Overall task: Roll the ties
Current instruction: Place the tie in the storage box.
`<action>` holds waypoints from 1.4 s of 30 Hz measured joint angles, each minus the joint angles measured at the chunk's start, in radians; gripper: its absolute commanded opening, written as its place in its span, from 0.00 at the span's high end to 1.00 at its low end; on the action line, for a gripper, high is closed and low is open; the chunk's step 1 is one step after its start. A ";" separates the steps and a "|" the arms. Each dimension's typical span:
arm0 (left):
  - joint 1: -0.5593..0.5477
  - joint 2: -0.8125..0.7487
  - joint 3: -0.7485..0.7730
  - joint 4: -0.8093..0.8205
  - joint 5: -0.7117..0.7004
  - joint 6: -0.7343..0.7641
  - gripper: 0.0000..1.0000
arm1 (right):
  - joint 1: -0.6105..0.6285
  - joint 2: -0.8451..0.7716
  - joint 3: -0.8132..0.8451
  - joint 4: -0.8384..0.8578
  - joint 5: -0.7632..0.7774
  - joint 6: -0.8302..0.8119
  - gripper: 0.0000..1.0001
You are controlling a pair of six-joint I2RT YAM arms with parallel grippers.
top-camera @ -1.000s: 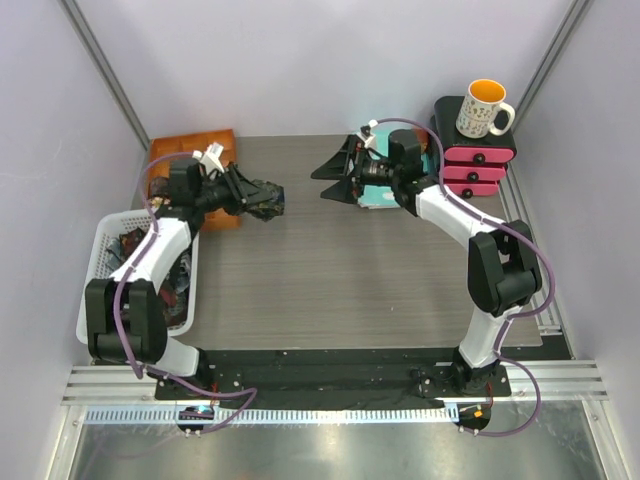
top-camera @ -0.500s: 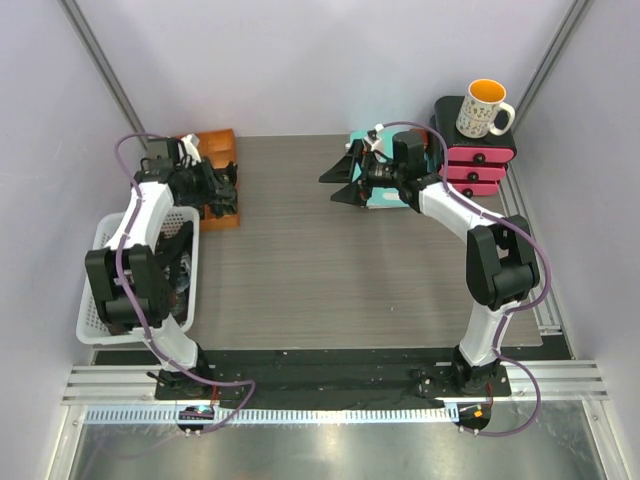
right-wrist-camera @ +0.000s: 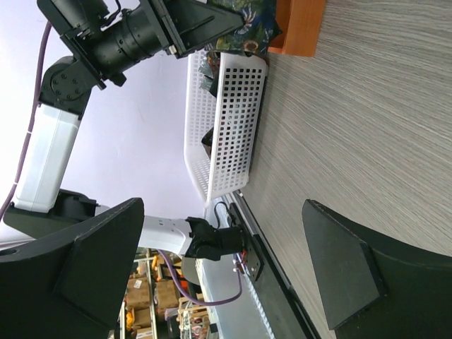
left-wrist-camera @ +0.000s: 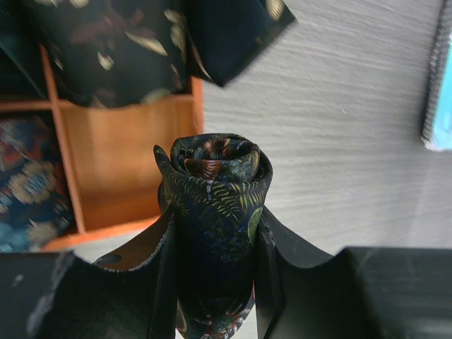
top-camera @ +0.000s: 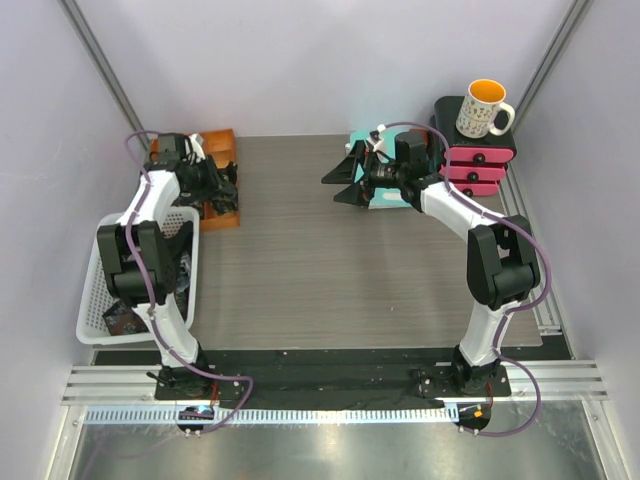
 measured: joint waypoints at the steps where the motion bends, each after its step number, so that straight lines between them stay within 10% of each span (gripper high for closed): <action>1: 0.001 0.011 0.012 0.000 -0.008 0.002 1.00 | 0.000 0.000 0.000 0.000 0.000 -0.001 0.00; 30: -0.005 0.130 -0.034 0.118 -0.204 0.059 1.00 | -0.006 0.074 0.066 -0.031 -0.013 -0.003 0.00; 42: -0.025 0.125 -0.079 0.182 -0.222 0.074 0.34 | -0.006 0.085 0.081 -0.038 -0.026 0.001 0.00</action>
